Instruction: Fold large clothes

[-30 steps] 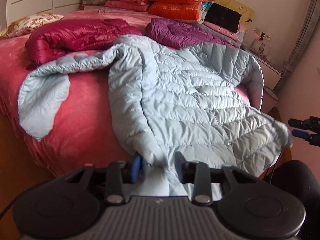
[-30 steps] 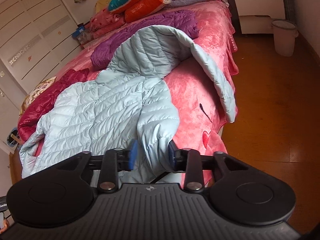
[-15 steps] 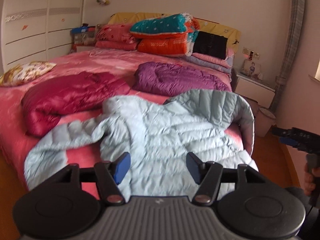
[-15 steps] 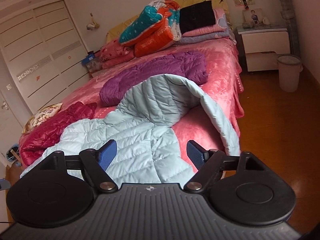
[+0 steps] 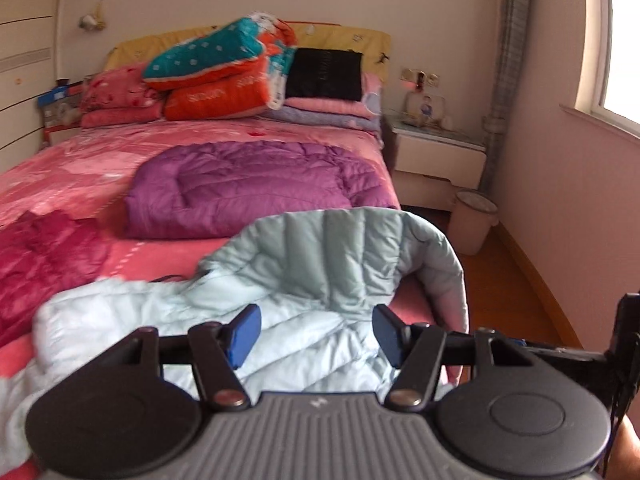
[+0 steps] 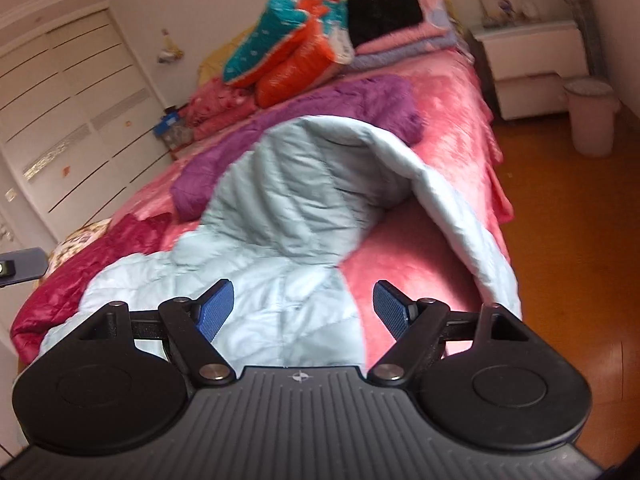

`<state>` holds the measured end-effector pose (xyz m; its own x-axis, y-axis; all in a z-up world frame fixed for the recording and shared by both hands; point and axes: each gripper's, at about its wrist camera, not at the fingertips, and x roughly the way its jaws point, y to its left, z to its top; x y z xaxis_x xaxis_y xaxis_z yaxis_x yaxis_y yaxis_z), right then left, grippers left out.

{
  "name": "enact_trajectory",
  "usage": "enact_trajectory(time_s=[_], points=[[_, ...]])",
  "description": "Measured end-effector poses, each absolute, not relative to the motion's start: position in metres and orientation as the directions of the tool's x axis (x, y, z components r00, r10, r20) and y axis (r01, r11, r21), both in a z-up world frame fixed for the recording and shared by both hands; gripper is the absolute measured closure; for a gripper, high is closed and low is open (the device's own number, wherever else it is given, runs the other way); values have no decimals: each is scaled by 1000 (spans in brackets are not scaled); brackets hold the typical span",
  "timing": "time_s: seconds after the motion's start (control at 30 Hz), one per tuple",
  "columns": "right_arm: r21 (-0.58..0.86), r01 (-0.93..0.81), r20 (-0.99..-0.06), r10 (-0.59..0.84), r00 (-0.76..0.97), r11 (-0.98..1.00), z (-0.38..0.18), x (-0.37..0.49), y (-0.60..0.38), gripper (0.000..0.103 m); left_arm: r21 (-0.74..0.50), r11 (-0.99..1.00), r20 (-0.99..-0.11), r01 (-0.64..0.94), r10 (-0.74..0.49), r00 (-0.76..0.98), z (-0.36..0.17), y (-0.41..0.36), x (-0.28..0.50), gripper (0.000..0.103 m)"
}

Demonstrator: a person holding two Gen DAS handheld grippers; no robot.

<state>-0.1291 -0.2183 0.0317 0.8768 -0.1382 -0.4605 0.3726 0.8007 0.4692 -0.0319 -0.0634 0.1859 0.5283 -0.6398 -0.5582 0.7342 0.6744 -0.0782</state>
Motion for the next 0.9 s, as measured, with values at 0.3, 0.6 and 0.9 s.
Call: enact_trajectory(time_s=[0.3, 0.6, 0.9], points=[[631, 511, -504, -192, 842, 584, -6, -149, -284, 7, -77, 652, -605, 755, -632, 484, 125, -155, 12, 42], [715, 446, -484, -79, 871, 538, -21, -123, -294, 7, -55, 723, -597, 689, -577, 558, 97, -220, 60, 43], [672, 533, -505, -209, 838, 515, -18, -108, -321, 5, -69, 820, -532, 569, -513, 674, 110, -263, 104, 40]])
